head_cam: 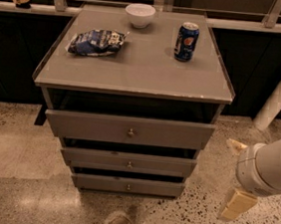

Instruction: Open middle drawer

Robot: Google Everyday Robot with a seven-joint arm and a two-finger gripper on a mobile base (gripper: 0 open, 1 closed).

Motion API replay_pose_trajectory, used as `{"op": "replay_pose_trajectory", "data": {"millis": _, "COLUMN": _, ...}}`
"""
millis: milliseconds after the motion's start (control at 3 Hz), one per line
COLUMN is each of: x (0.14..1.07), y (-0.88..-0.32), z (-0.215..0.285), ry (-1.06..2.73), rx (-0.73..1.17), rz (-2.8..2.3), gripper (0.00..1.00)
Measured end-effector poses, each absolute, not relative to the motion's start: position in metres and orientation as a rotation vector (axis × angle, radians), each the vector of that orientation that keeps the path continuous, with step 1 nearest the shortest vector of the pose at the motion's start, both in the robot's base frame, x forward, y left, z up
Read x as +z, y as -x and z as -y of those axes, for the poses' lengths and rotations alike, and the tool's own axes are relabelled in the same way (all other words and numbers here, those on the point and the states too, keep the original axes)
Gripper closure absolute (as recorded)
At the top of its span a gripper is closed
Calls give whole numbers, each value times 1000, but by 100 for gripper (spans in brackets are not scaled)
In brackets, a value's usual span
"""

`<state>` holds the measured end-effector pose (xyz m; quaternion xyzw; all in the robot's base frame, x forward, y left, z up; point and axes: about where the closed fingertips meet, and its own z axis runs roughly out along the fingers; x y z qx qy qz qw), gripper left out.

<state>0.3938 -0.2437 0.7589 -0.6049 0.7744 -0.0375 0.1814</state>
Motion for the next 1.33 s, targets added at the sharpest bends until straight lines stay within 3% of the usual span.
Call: {"op": "replay_pose_trajectory", "data": {"millis": 1333, "x": 616, "y": -451, "z": 277, "ry": 1648, "rx": 53, "rz": -2312, "gripper": 0}}
